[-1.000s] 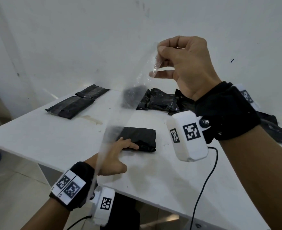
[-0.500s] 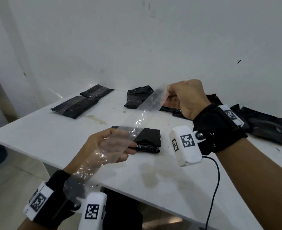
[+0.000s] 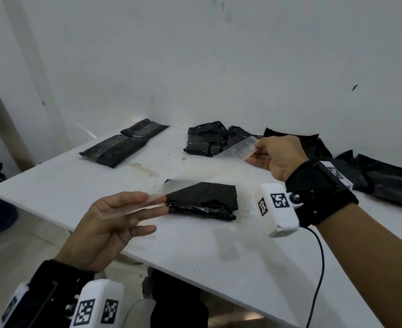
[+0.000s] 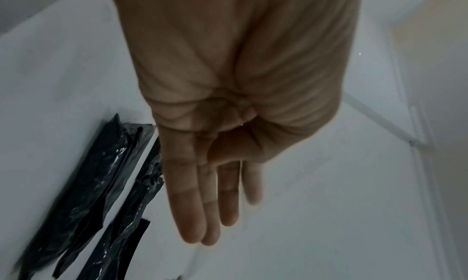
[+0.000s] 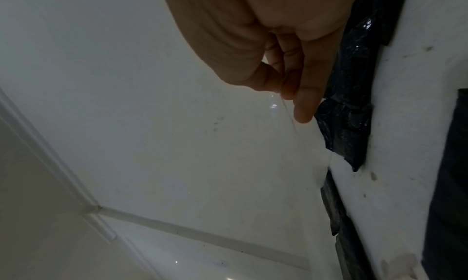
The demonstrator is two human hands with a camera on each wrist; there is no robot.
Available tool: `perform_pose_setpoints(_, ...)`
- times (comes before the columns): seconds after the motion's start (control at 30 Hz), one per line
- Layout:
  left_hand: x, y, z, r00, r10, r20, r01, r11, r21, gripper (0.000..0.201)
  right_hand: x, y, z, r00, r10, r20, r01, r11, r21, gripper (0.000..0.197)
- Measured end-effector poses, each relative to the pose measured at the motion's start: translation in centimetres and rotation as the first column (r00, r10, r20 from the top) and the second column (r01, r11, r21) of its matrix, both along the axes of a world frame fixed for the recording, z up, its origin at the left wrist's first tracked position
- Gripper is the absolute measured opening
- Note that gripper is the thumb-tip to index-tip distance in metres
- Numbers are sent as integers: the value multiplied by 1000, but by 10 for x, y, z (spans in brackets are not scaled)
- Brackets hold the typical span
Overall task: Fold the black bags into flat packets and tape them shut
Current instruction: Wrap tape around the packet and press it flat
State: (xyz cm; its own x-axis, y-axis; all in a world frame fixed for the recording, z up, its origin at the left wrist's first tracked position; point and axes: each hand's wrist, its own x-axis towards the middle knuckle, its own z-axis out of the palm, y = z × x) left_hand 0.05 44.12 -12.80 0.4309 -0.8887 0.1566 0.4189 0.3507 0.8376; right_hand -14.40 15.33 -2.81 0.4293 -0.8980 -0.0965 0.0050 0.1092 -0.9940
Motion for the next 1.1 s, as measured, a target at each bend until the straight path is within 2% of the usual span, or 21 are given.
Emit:
perform_pose_setpoints(0.03,9,3,2,982,-143,-122,138,989,-51,47,0,-1,-2,1000,-4,-2,4,1000,4,14)
perform_pose_setpoints(0.07,19,5,0,943,-232,-240,198,967,-160,53,0,-2,-5,1000,-3,-1,3,1000,11,13)
perform_pose_setpoints(0.1,22,10,-1,917,-260,-304,204,958,-204,57,0,-2,-8,1000,2,0,-2,1000,16,13)
perform_pose_setpoints(0.17,27,11,5,958,-176,-226,143,977,-157,64,0,-3,-14,1000,7,-2,-7,1000,22,11)
perform_pose_setpoints(0.2,30,8,12,981,-124,-147,118,992,-50,68,0,-3,-17,1000,8,-9,-8,1000,24,9)
perform_pose_setpoints(0.23,31,6,21,999,-10,-31,14,990,137,71,-1,-3,-21,1000,14,-17,-13,1000,27,8)
perform_pose_setpoints(0.27,31,1,25,987,111,117,-139,952,273,69,-2,-3,-26,999,22,-27,-21,999,33,8)
perform_pose_setpoints(0.3,31,-4,30,950,186,249,-267,899,348,64,-3,-3,-30,999,30,-33,-29,999,43,7)
perform_pose_setpoints(0.37,36,-17,31,901,253,352,-383,845,374,37,-6,-5,-41,999,32,-30,-30,997,71,7)
perform_pose_setpoints(0.4,38,-23,32,890,282,358,-415,826,381,21,-8,-7,-46,999,27,-23,-25,996,87,8)
perform_pose_setpoints(0.43,41,-27,32,880,300,367,-440,804,399,15,-10,-8,-51,1000,20,-12,-19,994,108,8)
perform_pose_setpoints(0.57,55,-44,24,875,310,371,-466,749,472,34,-14,-10,-65,998,29,52,-40,972,232,5)
perform_pose_setpoints(0.7,66,-59,16,837,328,438,-529,691,492,39,-14,-11,-77,1000,11,0,-10,975,223,29)
perform_pose_setpoints(0.83,74,-65,13,828,350,438,-546,684,484,39,-15,-10,-85,997,-13,-73,26,983,183,40)
perform_pose_setpoints(1.1,80,-69,3,834,337,437,-536,686,492,43,-21,-7,-99,989,-4,-145,31,983,181,43)
